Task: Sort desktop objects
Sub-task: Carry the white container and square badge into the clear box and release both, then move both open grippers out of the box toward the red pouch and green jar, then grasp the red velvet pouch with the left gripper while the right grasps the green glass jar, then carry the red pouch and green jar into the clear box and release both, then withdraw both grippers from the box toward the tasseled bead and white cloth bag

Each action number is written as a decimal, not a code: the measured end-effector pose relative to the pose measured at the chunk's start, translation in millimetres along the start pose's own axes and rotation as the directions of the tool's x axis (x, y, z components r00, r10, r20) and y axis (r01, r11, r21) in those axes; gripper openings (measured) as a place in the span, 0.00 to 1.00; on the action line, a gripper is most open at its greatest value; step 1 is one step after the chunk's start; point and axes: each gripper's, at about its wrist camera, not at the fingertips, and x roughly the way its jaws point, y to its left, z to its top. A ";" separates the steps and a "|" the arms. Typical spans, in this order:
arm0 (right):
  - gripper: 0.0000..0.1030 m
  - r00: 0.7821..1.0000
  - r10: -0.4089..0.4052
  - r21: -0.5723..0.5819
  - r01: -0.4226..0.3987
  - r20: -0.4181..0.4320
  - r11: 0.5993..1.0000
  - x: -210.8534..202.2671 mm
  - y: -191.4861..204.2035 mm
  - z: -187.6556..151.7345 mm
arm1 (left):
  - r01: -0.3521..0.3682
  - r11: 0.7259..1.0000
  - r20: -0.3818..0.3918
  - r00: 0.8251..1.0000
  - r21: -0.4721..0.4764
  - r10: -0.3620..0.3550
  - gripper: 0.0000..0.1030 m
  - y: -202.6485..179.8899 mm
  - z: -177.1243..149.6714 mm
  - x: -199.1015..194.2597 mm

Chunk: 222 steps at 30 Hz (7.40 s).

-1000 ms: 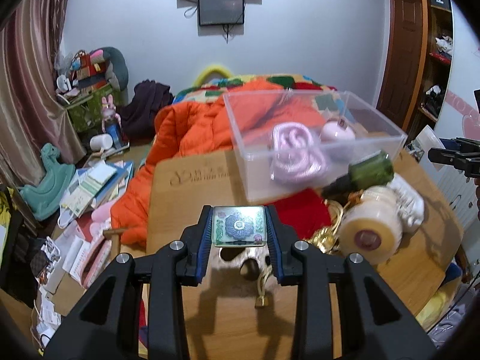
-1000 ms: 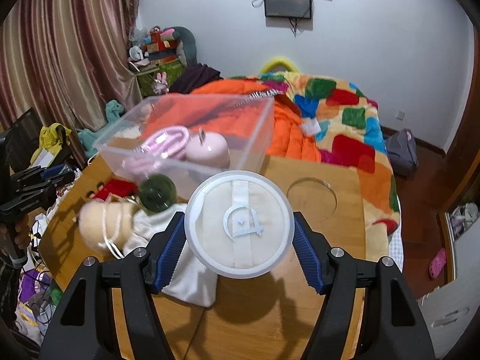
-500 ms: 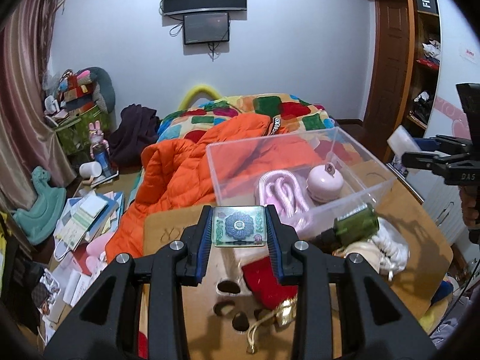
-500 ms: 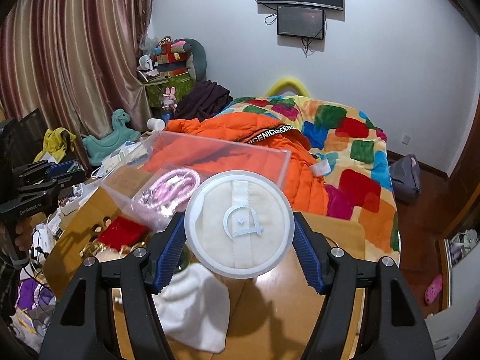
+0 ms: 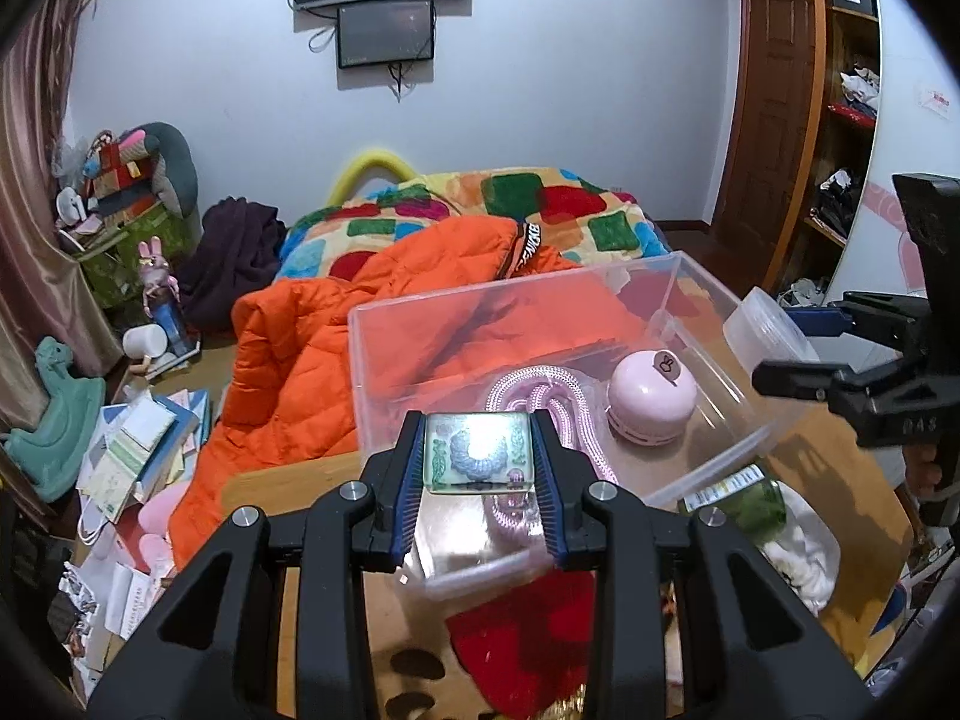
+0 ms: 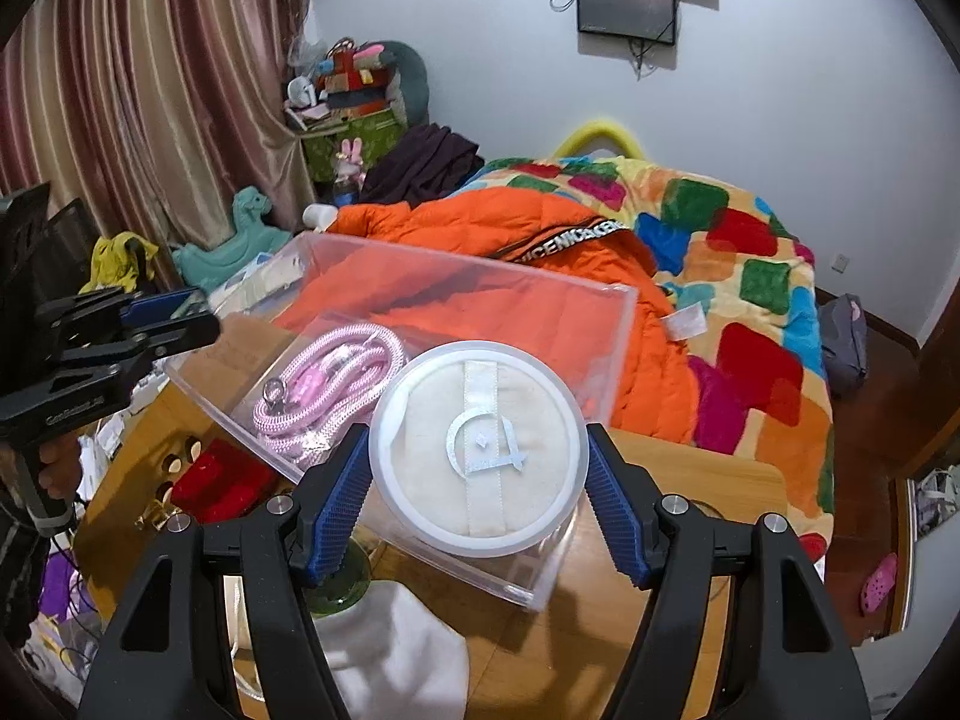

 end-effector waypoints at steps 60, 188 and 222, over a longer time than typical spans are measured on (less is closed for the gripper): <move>0.81 1.000 -0.005 -0.030 0.005 -0.029 1.000 -59.6 43.9 -94.2 | -0.052 0.996 -0.068 0.996 0.078 0.057 0.76 -15.6 -97.4 -67.8; 0.67 0.994 0.014 -0.011 -0.013 0.109 1.000 12.1 45.0 28.1 | -0.008 0.997 0.069 0.997 -0.077 0.014 0.30 9.8 8.6 -0.3; 0.83 0.998 -0.036 0.124 0.029 0.059 0.992 -63.3 32.8 -117.8 | -0.057 0.992 -0.060 0.997 -0.113 0.050 0.70 6.1 -110.2 -59.8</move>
